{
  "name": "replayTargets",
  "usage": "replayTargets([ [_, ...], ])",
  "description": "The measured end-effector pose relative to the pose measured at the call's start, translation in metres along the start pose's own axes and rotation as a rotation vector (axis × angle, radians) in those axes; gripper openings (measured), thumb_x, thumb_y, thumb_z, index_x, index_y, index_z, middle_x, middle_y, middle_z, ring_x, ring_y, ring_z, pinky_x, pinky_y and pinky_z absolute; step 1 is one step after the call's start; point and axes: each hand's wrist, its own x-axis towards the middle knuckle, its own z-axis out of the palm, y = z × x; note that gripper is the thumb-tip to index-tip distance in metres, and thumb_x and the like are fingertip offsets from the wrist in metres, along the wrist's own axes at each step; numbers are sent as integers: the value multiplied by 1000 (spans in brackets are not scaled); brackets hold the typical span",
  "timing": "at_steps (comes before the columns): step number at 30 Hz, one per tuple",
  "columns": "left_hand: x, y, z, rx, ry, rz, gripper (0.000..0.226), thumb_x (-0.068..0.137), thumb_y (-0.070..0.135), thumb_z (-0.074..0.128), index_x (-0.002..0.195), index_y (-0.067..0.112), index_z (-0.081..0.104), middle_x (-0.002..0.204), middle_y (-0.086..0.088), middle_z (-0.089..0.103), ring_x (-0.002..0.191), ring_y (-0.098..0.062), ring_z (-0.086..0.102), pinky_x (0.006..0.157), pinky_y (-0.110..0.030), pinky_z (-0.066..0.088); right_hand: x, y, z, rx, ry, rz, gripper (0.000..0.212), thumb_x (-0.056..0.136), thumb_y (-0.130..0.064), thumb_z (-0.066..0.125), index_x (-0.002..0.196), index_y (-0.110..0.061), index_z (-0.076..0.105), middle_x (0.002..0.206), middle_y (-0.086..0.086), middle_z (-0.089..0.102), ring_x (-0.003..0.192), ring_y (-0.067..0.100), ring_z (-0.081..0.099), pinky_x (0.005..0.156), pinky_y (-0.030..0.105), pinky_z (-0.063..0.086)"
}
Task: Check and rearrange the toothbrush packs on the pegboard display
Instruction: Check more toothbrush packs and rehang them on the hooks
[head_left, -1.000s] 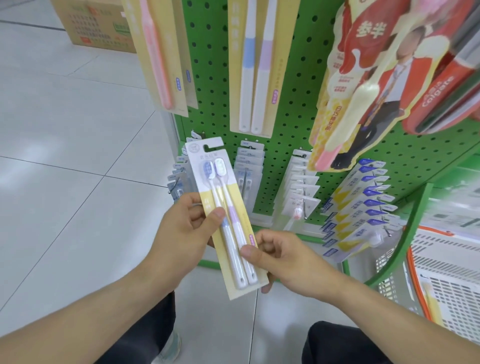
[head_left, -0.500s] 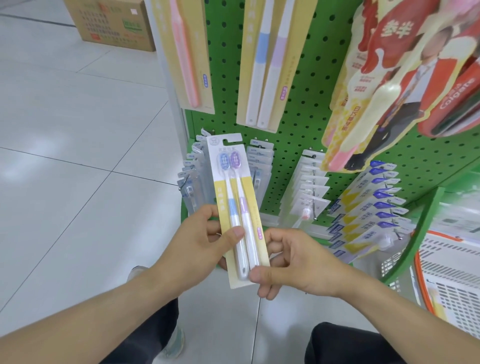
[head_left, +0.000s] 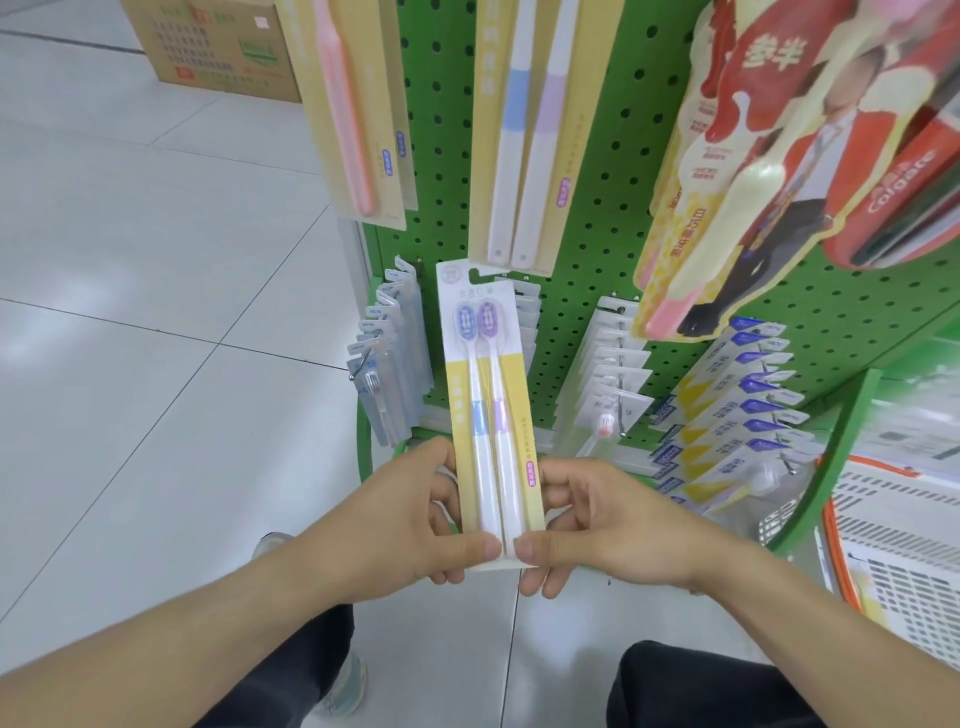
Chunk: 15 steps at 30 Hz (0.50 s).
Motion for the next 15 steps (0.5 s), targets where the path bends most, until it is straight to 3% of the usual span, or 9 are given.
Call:
replayTargets([
  [4,1,-1,1,41,24,-5,45,81,22,83,116,30,56,90,0,68,68,-22,74,71,-43,63,-1,0,6,-42,68,3,29,92,-3,70,120,-10,64,105,19,69,77,34,75,64,38,61],
  [9,1,1,2,-220,61,-31,46,76,30,83,118,22,68,101,-5,72,80,-26,76,77,-37,63,-3,-2,11,-244,188,-14,14,90,-13,75,100,-17,67,88,9,69,71,26,76,66,47,63],
  [15,3,-1,7,-335,47,-77,35,84,25,77,109,4,66,103,-15,74,88,-32,76,85,-44,61,-5,-5,16,-457,171,-25,35,76,-39,87,101,-26,66,83,-1,70,67,17,68,66,33,57],
])
